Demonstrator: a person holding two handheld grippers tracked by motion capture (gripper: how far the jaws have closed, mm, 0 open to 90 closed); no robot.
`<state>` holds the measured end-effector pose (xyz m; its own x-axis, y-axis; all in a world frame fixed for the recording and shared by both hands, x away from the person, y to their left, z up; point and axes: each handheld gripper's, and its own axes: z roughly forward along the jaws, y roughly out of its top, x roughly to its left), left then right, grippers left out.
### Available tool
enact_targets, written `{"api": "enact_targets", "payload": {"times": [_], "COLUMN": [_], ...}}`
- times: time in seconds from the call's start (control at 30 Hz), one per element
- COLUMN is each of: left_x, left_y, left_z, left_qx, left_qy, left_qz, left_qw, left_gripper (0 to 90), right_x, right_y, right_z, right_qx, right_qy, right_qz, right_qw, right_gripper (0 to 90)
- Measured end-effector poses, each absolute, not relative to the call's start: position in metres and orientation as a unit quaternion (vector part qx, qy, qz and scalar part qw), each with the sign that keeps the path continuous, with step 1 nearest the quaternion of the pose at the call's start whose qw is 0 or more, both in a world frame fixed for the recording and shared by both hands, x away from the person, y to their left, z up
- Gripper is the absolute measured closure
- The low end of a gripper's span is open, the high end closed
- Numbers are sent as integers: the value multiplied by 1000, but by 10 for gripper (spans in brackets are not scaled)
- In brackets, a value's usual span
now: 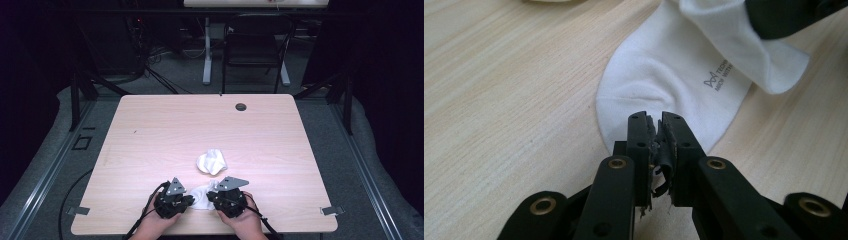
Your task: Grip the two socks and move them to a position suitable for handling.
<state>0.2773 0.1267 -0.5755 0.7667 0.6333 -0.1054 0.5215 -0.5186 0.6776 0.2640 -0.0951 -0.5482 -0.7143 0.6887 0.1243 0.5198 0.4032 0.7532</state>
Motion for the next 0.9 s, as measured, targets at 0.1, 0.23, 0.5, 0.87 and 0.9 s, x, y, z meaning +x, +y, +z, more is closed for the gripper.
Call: {"api": "enact_targets", "payload": {"times": [0.1,0.23,0.5,0.87,0.9], "left_x": [276,275,272,270,270], "left_y": [128,128,133,141,141], "left_z": [-575,-575,-572,-570,-569], "left_qx": [869,870,874,878,878], "left_qy": [333,333,338,341,341], "left_qz": [78,82,74,73,72], "left_qw": [357,354,343,328,327], "left_gripper": [831,831,829,825,824], "right_x": [264,263,256,255,256], "right_y": [-100,-106,-126,-150,-151], "right_z": [-544,-540,-535,-541,-543], "right_qx": [368,371,380,419,423], "right_qy": [825,823,825,815,814], "right_qz": [415,417,404,388,387], "right_qw": [107,106,110,99,96], "right_gripper": [877,877,877,877,876]}}
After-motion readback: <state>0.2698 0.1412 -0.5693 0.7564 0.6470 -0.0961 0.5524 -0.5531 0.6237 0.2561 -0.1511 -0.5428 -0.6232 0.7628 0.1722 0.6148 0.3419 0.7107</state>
